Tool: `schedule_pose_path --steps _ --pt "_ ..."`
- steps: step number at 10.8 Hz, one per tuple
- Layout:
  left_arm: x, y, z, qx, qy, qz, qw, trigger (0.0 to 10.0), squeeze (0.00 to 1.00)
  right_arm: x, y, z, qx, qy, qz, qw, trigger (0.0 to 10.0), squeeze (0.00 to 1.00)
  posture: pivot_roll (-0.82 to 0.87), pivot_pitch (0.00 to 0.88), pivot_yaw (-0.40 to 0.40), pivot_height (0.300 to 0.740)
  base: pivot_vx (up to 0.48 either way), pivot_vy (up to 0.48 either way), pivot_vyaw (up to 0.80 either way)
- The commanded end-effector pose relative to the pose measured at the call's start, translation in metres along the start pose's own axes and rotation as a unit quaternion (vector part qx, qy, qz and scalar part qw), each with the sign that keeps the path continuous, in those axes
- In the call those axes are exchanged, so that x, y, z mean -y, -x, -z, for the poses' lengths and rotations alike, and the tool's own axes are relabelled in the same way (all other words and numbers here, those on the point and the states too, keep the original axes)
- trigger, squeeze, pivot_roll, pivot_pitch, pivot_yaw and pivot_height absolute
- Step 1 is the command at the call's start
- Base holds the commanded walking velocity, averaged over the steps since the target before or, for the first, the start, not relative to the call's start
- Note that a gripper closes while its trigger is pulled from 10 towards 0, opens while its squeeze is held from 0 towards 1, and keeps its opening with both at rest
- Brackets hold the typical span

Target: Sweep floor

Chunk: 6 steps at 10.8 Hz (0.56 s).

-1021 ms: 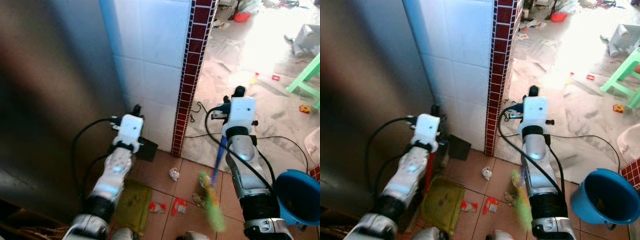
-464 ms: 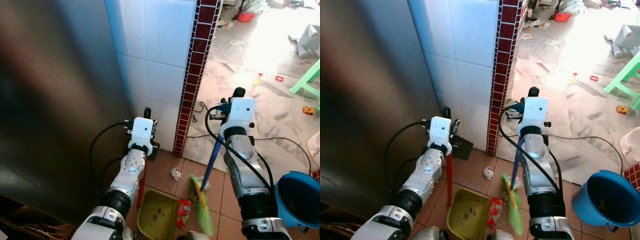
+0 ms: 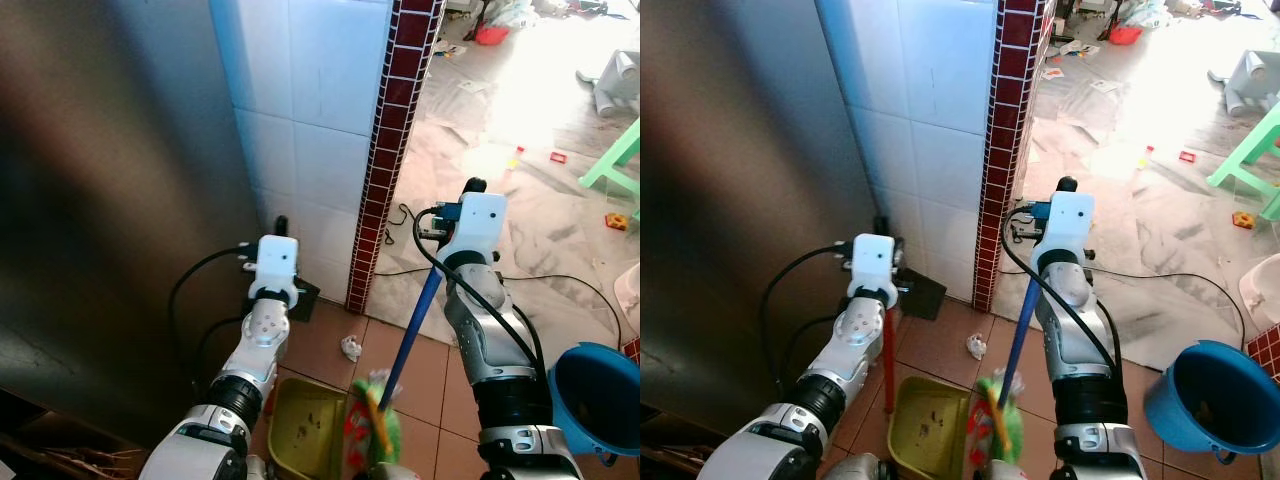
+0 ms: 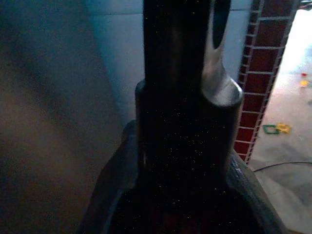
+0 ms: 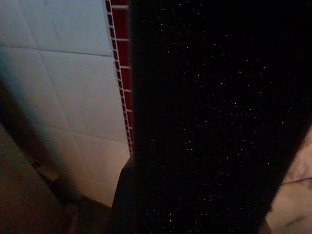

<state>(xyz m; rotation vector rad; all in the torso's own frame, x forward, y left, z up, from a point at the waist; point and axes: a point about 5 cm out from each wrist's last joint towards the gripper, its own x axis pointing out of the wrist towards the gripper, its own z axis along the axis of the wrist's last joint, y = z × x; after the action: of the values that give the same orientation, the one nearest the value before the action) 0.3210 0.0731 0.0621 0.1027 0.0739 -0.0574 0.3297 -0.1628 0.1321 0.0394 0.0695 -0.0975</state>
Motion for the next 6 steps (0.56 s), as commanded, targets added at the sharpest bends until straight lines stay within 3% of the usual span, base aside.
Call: schedule_pose_path --steps 1,4,5,6 --pt "-0.005 -0.003 -0.002 0.008 -0.026 -0.008 1.000 10.0 0.00 -0.002 -0.002 -0.011 0.013 -0.023 -0.002 1.000 10.0 0.00 -0.11 0.031 0.029 0.740 0.000 0.000 0.00" --pt "-0.004 -0.003 0.005 -0.016 -0.017 -0.016 1.000 10.0 0.00 -0.004 -0.005 -0.023 0.019 -0.119 0.012 0.993 10.0 0.00 -0.12 0.026 0.024 0.740 0.000 0.000 0.00" --pt "-0.003 -0.003 0.007 -0.020 -0.013 -0.012 1.000 10.0 0.00 -0.007 -0.007 -0.038 0.042 -0.146 0.005 0.988 10.0 0.00 -0.12 0.024 0.024 0.740 0.000 0.000 0.00" --pt "-0.002 -0.003 0.007 -0.021 -0.010 -0.011 1.000 10.0 0.00 -0.009 -0.008 -0.045 0.053 -0.146 0.000 0.988 10.0 0.00 -0.12 0.024 0.024 0.740 0.000 0.000 0.00"
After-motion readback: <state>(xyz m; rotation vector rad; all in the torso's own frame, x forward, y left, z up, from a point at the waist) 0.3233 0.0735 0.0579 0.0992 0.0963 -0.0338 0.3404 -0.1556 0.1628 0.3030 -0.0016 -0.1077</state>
